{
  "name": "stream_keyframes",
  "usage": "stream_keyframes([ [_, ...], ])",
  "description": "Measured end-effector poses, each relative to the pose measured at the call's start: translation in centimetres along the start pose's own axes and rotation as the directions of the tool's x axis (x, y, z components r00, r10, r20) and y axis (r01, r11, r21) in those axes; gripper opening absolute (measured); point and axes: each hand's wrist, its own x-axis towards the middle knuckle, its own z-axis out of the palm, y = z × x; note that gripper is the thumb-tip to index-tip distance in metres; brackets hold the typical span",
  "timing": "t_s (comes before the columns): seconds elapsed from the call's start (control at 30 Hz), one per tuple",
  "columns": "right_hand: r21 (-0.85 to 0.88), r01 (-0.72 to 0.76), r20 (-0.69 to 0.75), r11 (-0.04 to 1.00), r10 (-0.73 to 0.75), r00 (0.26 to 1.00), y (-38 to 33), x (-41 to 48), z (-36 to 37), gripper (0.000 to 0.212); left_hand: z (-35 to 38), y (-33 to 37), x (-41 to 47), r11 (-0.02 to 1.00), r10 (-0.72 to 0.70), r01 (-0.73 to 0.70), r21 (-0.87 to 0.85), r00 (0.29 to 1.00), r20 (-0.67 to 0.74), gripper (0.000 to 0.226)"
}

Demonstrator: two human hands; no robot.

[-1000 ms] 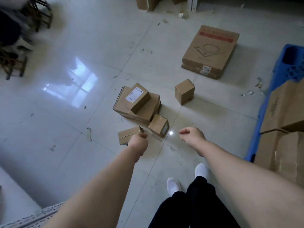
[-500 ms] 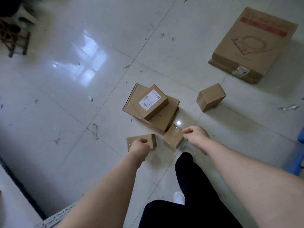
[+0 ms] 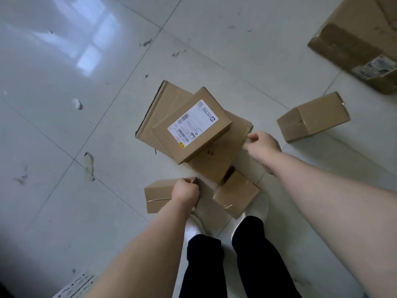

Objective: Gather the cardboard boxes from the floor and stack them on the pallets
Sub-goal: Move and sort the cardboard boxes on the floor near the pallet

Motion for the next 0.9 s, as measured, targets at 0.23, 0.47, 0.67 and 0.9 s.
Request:
stream_keyframes([
  [0.23, -0.104, 0.015, -0.088, 0.995, -0.024, 0.996, 0.6, 9.8, 3.1, 0.069, 6.3, -0.3, 9.1, 0.971, -0.076, 0.095, -0.221, 0.993, 0.094, 0.037],
  [0.47, 0.074, 0.084, -0.033, 0.994, -0.082, 0.996, -0.1, 12.8, 4.4, 0.058, 7.2, 0.2, 11.4, 0.832, -0.119, 0.188, -0.523, 0.980, 0.162, 0.055],
  [0.67, 0.117, 0.193, -0.137, 0.974, -0.177, 0.975, -2.0, 10.0, 2.7, 0.046, 5.2, 1.0, 7.9, 0.725, -0.100, 0.185, -0.664, 0.981, 0.165, 0.052],
  [0.9, 0.103, 0.166, -0.094, 0.981, -0.157, 0.983, -3.3, 3.7, -1.6, 0.045, 0.4, 2.7, 1.5, 0.811, -0.102, 0.170, -0.560, 0.983, 0.152, 0.074],
])
